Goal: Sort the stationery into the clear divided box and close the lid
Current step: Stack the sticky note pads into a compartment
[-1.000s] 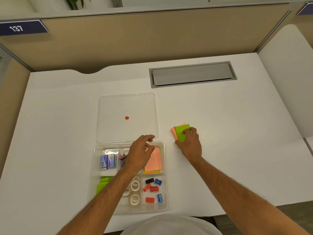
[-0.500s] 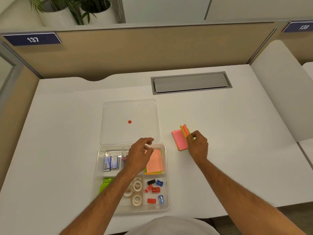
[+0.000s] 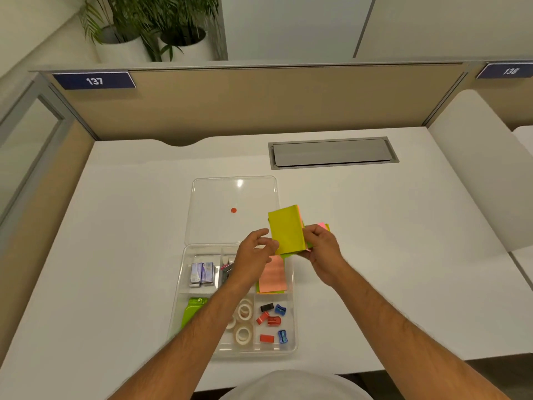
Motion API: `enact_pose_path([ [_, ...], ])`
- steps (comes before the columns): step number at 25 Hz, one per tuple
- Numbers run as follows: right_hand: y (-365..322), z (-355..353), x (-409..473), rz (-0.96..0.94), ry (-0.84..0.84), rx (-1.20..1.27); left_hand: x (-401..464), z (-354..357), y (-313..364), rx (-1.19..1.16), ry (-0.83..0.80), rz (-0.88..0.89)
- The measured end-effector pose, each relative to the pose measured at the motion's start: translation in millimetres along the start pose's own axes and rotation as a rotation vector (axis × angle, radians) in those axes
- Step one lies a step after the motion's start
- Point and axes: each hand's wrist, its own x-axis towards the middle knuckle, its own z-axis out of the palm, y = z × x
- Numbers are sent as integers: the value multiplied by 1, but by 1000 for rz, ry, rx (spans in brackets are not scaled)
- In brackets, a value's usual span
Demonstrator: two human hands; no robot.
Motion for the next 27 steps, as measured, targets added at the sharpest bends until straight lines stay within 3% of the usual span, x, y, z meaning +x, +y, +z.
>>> enact_pose_path([
  [6,29,13,-13,124,-104,-80,-14,-22,-10,6,94,-43],
  [13,36,14,-13,93,-121,-347,-21,-45,-22,79,179,-31],
  [19,40,6,-8,36,4,-426,-19,-60,-34,83,238,-15],
  [22,45,0,-6,-32,107,-621,-18,-67,-39,73,253,-17],
  [27,60,9,-8,-71,119,-913,-19,-73,-44,92,266,-22],
])
